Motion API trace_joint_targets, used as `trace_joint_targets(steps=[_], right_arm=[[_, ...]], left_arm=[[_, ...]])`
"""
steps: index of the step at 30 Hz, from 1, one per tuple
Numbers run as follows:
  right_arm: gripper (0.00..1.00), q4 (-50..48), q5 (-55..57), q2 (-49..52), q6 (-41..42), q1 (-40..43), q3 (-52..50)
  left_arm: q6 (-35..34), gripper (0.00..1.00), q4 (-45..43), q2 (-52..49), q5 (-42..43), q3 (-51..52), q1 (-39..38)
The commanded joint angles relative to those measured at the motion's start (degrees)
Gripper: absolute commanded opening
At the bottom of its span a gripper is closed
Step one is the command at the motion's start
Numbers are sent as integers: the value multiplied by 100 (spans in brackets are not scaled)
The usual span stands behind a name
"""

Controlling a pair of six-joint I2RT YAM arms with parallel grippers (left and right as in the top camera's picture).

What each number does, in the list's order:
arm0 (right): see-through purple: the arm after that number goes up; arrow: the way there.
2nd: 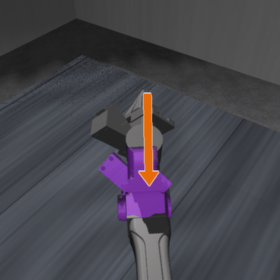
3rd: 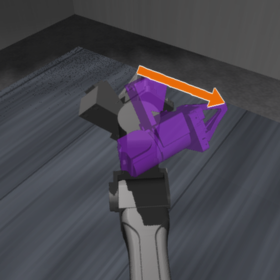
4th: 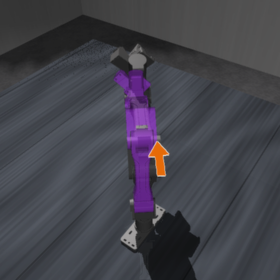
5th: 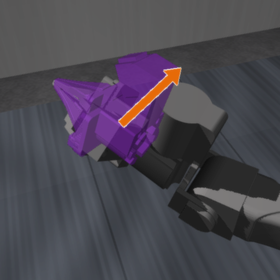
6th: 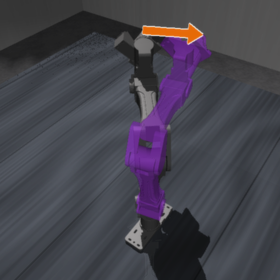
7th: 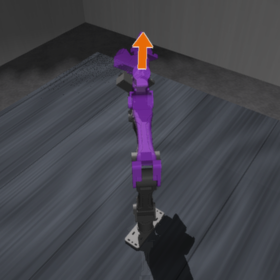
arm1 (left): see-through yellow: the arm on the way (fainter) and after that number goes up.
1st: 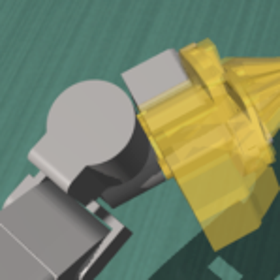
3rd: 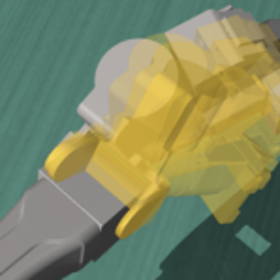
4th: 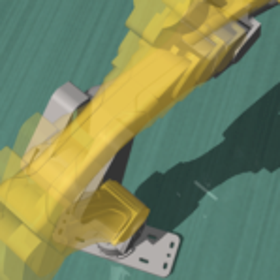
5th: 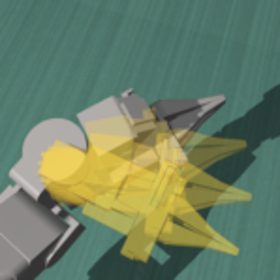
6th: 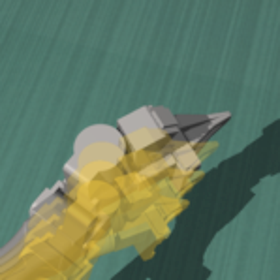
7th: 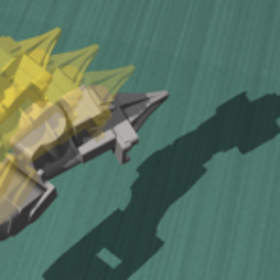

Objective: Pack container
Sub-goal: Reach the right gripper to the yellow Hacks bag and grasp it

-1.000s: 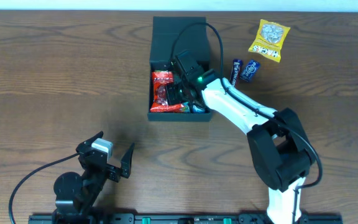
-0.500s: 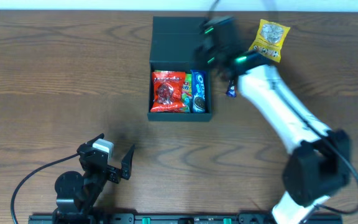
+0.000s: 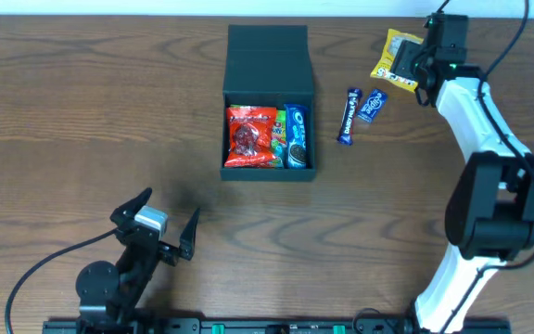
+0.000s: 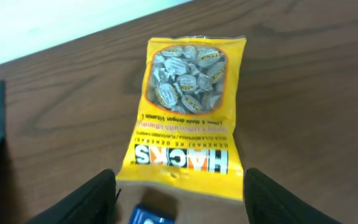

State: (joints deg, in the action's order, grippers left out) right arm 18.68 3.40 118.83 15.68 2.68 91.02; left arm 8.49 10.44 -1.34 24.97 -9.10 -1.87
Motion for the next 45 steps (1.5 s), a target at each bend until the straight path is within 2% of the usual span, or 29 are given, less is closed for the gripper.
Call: trace_joint_targets(steps=[1, 7, 13, 16, 25, 27, 31, 35, 39, 45], right_arm=[[66, -31, -44, 339, -94, 63, 203], [66, 293, -44, 977, -96, 68, 970], [68, 181, 28, 1414, -96, 81, 1445], [69, 59, 55, 1624, -96, 85, 1510], [68, -313, 234, 2076, 13, 83, 1510], [58, -367, 271, 2127, 11, 83, 1510], [20, -295, 269, 2170, 13, 83, 1510], [2, -114, 254, 2155, 13, 83, 1552], [1, 533, 258, 2153, -101, 76, 2044], [1, 2299, 262, 2037, -402, -22, 3722]], left_arm=[[273, 95, -267, -247, 210, 13, 35], [267, 95, -957, -1244, 328, 11, 35], [269, 95, -1956, -2350, 575, 4, 35], [269, 95, -2304, -2564, 577, 4, 35], [267, 95, -2345, -2603, 621, 4, 35], [269, 95, -2371, -2603, 621, 4, 35], [269, 95, -2411, -2603, 621, 4, 35], [267, 95, -2411, -2603, 621, 4, 35], [267, 95, -2411, -2603, 621, 4, 35], [269, 95, -2409, -2603, 621, 4, 35]])
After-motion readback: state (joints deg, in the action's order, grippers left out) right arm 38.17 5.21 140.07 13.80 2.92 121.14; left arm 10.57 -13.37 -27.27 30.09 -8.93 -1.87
